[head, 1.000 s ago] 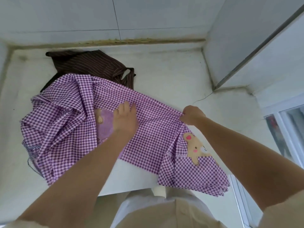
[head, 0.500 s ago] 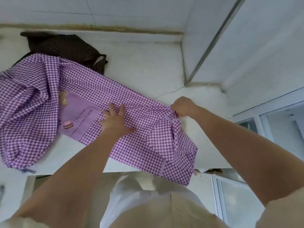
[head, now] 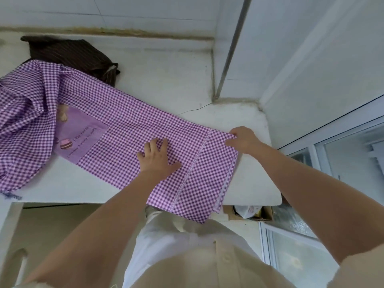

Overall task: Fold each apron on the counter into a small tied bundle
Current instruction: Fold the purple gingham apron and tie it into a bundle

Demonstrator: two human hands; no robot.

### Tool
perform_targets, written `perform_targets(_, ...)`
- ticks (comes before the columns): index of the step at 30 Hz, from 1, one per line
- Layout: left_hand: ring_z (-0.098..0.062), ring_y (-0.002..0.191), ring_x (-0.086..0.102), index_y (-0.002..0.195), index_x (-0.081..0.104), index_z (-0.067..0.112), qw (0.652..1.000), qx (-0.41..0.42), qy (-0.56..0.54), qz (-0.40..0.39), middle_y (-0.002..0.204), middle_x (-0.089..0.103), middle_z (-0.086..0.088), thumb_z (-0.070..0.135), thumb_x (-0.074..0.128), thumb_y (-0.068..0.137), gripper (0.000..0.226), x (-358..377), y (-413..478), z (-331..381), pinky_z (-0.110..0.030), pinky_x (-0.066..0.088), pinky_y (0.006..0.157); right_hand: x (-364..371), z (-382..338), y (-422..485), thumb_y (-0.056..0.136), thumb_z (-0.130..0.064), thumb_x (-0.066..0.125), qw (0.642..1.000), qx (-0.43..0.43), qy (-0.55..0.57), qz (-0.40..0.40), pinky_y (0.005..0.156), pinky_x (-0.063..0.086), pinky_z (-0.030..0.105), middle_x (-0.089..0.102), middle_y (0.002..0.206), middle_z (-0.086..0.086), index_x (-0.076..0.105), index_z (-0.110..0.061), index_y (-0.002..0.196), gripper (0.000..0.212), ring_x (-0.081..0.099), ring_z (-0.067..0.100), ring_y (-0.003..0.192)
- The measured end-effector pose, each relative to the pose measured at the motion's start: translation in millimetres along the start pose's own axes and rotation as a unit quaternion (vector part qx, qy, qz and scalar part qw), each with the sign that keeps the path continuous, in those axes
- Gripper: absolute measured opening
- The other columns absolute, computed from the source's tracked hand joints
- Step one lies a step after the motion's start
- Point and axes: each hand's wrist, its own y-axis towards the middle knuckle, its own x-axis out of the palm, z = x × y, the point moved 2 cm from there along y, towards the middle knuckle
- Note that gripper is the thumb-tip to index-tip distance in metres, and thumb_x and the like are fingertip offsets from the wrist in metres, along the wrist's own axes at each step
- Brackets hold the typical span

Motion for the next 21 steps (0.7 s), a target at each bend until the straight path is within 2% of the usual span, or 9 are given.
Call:
perform_targets(3,-0.033,0.146,0.01,0.155,0.003,0.025,1.0,-0.002,-0.008,0.002,0.159,0.004,-0.011,0.071,0.051,0.084,0.097,4.8,-2.7,7.5,-0.058,0.019,0.115,-10.1,28.4,-7.1,0.093,-0.02,0.062,0.99,-0.002,0.1,0.1,0.083,0.046,0.029,0.067,0.109,0.009,0.068,-0.011,0.106,0.017,0.062,0.025,0.101)
perform_targets(5,-0.033,0.147,0.008,0.155,0.003,0.023,1.0,0.007,-0.018,0.005,0.16,0.003,-0.011,0.07,0.05,0.085,0.097,5.3,-4.0,12.8,-0.058,0.017,0.116,-7.3,43.8,-10.7,0.093,-0.02,0.063,0.986,0.016,0.131,0.098,0.082,0.046,0.029,0.065,0.107,0.006,0.063,-0.013,0.111,0.02,0.061,0.022,0.099)
perform_targets(9,-0.034,0.146,0.01,0.155,0.005,0.023,1.0,0.014,-0.012,0.017,0.159,0.005,-0.013,0.069,0.051,0.085,0.095,5.5,-9.3,21.1,-0.057,0.016,0.117,10.6,51.9,-11.5,0.088,-0.025,0.069,0.993,-0.022,0.091,0.065,0.086,0.05,0.036,0.065,0.108,0.007,0.064,-0.014,0.107,0.022,0.062,0.021,0.094)
perform_targets(11,-0.034,0.144,0.013,0.155,0.008,0.022,0.999,0.018,-0.018,0.028,0.158,0.008,-0.015,0.066,0.053,0.086,0.094,6.2,-12.8,22.5,-0.056,0.018,0.117,17.9,48.5,-13.9,0.086,-0.024,0.071,0.991,-0.047,0.063,0.104,0.084,0.049,0.033,0.059,0.114,0.008,0.062,-0.015,0.108,0.025,0.057,0.018,0.093)
perform_targets(14,-0.034,0.142,0.019,0.154,0.015,0.018,0.998,0.027,-0.038,0.05,0.155,0.015,-0.016,0.059,0.058,0.087,0.09,3.3,-15.5,20.6,-0.051,0.022,0.117,19.7,38.6,-19.9,0.085,-0.023,0.072,0.978,-0.079,0.059,0.187,0.088,0.048,0.035,0.048,0.122,0.007,0.055,-0.015,0.12,0.04,0.05,0.018,0.105)
perform_targets(18,-0.033,0.14,0.021,0.151,0.024,0.017,0.995,0.038,-0.053,0.07,0.153,0.02,-0.016,0.049,0.062,0.089,0.08,-5.4,-13.1,16.1,-0.048,0.025,0.115,24.8,32.1,-19.0,0.091,-0.02,0.064,0.984,-0.075,0.008,0.161,0.086,0.049,0.038,0.06,0.113,0.007,0.063,-0.014,0.112,0.021,0.057,0.024,0.103)
perform_targets(21,-0.032,0.14,0.023,0.15,0.028,0.015,0.993,0.062,-0.053,0.083,0.152,0.022,-0.016,0.041,0.062,0.091,0.074,-13.5,-8.0,15.0,-0.046,0.025,0.115,25.5,32.5,-18.9,0.094,-0.021,0.06,0.98,-0.054,0.026,0.191,0.083,0.05,0.036,0.063,0.11,0.006,0.065,-0.015,0.111,0.019,0.06,0.024,0.1)
